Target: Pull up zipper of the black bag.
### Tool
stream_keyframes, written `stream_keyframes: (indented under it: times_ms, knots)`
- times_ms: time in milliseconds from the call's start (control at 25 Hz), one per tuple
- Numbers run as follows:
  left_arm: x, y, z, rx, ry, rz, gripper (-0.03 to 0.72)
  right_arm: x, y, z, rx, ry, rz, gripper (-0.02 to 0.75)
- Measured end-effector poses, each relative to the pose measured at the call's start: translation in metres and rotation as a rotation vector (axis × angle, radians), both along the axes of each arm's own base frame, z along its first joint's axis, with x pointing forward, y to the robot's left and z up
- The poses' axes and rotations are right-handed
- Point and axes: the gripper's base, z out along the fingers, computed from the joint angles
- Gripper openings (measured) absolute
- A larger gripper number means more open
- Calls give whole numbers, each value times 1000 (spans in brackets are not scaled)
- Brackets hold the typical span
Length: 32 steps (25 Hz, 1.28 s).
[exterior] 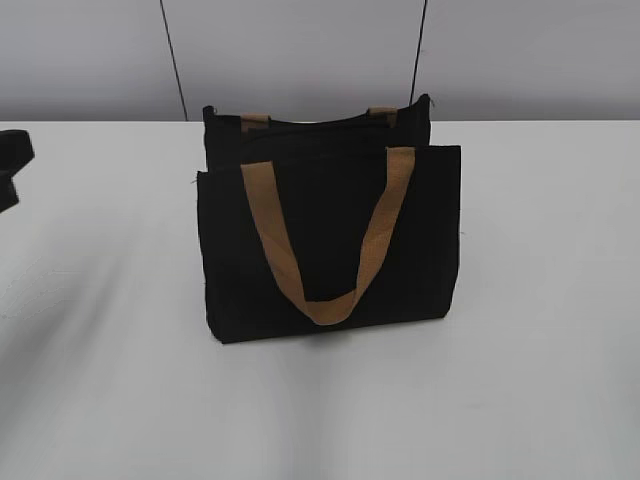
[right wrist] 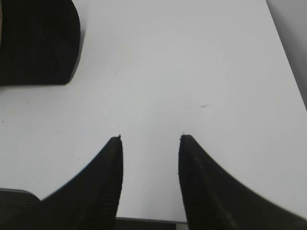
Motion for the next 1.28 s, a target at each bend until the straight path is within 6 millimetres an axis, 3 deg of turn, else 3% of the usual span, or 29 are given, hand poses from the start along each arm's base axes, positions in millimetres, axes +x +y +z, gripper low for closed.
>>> stream_keyframes:
  times_ms: [240,640,1040,1280]
  knots:
    - [26,-21,-32,-1,38,-41,241,0,0,0,0,0,0,309]
    - [48,-53,-85,1,50,-220,241,0,0,0,0,0,0,309]
    - [52,-68,-144,32,59,-363,243,0,0,0,0,0,0,309]
    - [52,-69,-158,41,71,-372,356,0,0,0,0,0,0,309]
